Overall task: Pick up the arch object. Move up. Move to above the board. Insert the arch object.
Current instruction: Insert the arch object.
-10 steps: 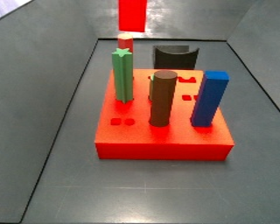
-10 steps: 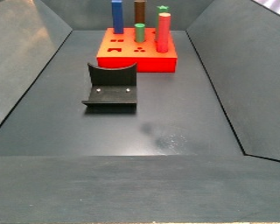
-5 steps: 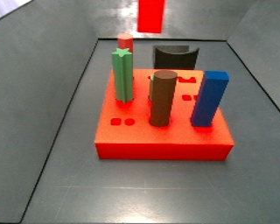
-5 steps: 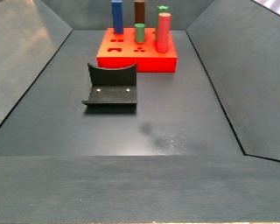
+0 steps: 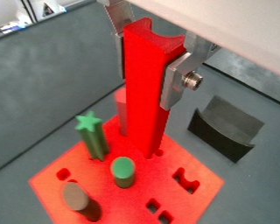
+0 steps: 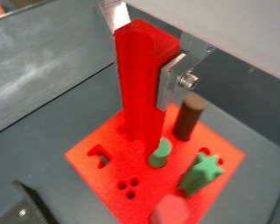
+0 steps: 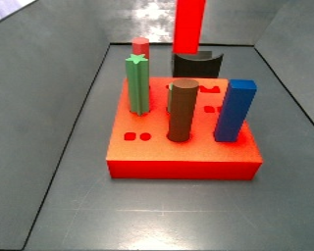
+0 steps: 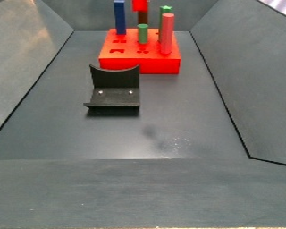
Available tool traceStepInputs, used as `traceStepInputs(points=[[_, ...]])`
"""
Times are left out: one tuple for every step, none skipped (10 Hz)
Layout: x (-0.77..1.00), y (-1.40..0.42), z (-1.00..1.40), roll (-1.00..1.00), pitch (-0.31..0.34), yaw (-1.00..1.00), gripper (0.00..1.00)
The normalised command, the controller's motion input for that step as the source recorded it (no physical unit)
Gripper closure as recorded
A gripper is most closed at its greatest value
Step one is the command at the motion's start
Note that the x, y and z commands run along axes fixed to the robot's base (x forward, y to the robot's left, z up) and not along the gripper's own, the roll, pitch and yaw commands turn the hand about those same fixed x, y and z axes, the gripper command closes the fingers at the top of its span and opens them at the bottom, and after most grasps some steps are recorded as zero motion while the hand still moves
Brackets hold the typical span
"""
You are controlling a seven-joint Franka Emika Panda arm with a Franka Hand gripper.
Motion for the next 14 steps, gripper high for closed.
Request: traceStepInputs(points=[[0.93,0.43,-0.58,0.01,0.000,0.12,1.00],[0.86,0.31,-0.47,0.05,0.000,0.19,1.00],[0.89,0.20,-0.29,0.13,0.041,0.23,1.00],[0.93,0.08,-0.25,0.30,0.126,0.17,1.00],[1.00,-0.05,-0.33,0.39,0.163,0.03,1.00],[0.95,-0.13,-0.25,0.30,0.091,0.00,1.00],[0.68,-0.06,-0.36,0.15,0.000,-0.38,1.00],[0.69,0.00,-0.39,0.03,-0.053,-0.42,1.00],[0.81,0.02,-0.34,0.02,0.000,-0.27,1.00],[0.70,0.00,-0.29,0.00,0.000,-0.11,1.00],[0.34,0.00,-0.18,0.00,0.000,0.00,1.00],[0.00,0.00,-0.14,0.01,0.000,0.02,1.00],[0.07,0.07,-0.14,0.01,0.000,0.02,1.00],[0.05,0.05,-0.23,0.03,0.000,0.08,1.00]])
